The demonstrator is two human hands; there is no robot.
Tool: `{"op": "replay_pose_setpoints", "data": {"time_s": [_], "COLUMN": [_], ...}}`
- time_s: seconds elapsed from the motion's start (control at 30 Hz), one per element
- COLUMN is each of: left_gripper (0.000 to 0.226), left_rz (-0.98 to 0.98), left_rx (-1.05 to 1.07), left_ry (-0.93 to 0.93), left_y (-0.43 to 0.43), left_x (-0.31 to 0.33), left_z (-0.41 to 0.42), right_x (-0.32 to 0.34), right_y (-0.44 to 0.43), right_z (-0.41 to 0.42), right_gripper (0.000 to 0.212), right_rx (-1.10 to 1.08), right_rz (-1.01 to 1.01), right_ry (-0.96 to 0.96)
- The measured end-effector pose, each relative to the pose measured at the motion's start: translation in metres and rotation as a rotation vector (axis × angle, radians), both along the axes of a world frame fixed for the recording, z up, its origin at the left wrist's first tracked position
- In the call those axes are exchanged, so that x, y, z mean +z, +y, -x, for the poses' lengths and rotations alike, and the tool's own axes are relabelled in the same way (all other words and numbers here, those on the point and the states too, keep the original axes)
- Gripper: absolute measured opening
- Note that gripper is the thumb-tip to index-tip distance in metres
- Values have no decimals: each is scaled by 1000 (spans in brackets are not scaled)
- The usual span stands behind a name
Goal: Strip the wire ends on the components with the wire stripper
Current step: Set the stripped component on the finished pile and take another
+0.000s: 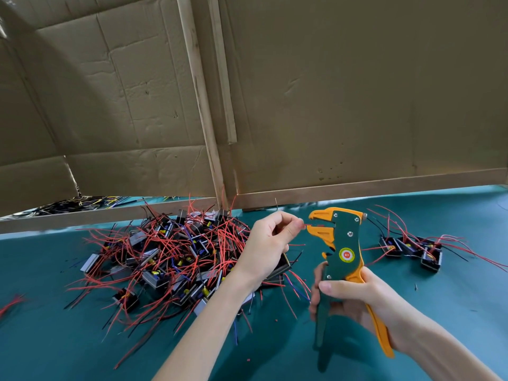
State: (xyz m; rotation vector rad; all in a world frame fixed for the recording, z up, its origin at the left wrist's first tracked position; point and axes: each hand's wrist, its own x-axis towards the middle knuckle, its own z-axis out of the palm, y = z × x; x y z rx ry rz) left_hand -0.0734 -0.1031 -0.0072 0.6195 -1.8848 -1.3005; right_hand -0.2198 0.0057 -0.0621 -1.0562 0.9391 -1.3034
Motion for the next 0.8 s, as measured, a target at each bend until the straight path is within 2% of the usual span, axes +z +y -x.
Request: {"op": "replay_pose_setpoints", "data": {"time_s": [0.47, 0.63, 0.7, 0.73, 0.8], "left_gripper": [17, 19, 18, 17, 17], "left_rz": [62, -13, -2, 30, 175], "left_rx": [-108, -127, -80, -29, 124], "left_ry": [-79, -123, -160, -176, -233], "left_y": [-6, -7, -6, -7, -12], "left_x": [11, 5, -1, -3, -3], "left_z": [-12, -11, -6, -5, -5], "right_x": [15, 8, 6, 7, 8], "right_y": [16, 13, 11, 10, 6], "right_z": [-13, -28, -29, -29, -26], "right_gripper": [41, 34, 26, 19, 6], "right_rx": [-131, -346, -310, -239, -137], "right_rz": [-57, -90, -132, -167, -258], "right_ry": [141, 148, 64, -37, -226]}}
